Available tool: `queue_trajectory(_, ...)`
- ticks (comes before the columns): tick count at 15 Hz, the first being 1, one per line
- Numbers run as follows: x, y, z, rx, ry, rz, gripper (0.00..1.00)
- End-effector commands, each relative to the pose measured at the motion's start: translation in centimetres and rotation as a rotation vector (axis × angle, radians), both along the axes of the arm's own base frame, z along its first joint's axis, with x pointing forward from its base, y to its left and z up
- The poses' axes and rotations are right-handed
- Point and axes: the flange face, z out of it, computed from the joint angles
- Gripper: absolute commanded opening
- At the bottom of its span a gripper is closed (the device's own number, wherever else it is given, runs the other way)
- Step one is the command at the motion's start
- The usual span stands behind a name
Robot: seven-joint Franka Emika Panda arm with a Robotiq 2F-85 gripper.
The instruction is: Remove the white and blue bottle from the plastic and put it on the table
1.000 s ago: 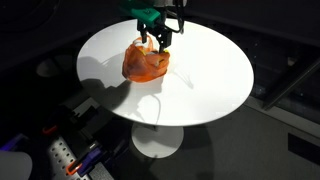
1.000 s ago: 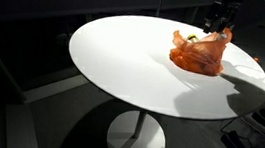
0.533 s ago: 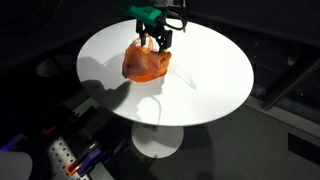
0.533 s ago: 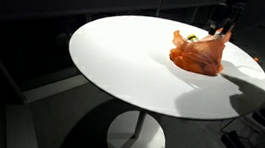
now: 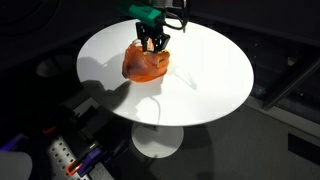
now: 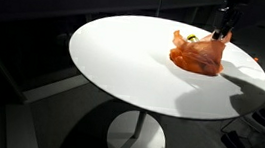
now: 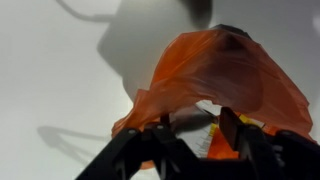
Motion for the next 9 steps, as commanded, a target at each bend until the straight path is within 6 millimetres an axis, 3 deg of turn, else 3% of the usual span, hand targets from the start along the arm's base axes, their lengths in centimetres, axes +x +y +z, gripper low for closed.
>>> queue_trajectory(1, 0.1, -0.3, 2.2, -0.010, -0.024, -0.012, 0.25)
queue_trajectory(3, -0.1, -0.3, 3.7, 0.006, -0.046, -0.007, 0.10)
queue_trajectory(9, -0.5, -0.9, 9.8, 0.073, -0.156, -0.023, 0.10)
